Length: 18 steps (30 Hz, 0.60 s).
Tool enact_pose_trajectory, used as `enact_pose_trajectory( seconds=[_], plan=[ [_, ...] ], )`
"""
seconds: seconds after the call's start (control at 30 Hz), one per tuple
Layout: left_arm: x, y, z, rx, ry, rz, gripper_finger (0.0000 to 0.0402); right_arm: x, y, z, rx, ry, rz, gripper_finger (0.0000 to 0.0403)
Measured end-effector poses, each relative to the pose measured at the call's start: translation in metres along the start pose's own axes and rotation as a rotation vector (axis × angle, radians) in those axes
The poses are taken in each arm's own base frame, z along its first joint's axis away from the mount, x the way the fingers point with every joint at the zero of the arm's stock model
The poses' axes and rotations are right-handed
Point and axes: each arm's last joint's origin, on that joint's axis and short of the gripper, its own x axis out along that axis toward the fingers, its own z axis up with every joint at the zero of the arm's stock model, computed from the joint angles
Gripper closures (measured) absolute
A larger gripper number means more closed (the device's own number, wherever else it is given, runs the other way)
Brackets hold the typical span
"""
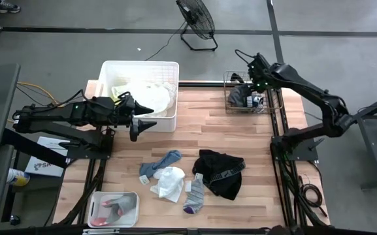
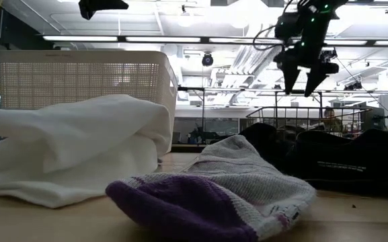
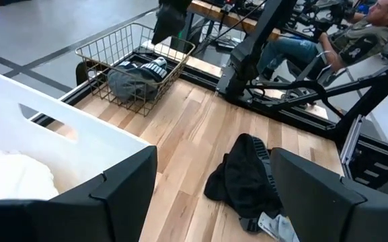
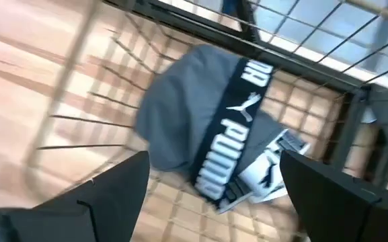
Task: Pick & Place Cloths
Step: Put the black boxer shorts into the gold wire basket
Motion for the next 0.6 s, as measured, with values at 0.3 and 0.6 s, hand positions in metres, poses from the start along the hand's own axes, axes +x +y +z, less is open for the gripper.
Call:
enact_pose_trajectory(
  seconds=[0.3, 0.6],
  plan=[
    [0.0, 0.0, -0.005, 0.009, 0.056, -0.021, 0.0117, -0.034, 0.012, -0.018, 0.08, -0.038, 0.189, 0.0077],
    [0.0, 0.001, -0.008, 0.016, 0.096, -0.026, 0.0117, -0.059, 0.045, -0.048, 0.031, -0.037, 0.319, 0.0077]
  ],
)
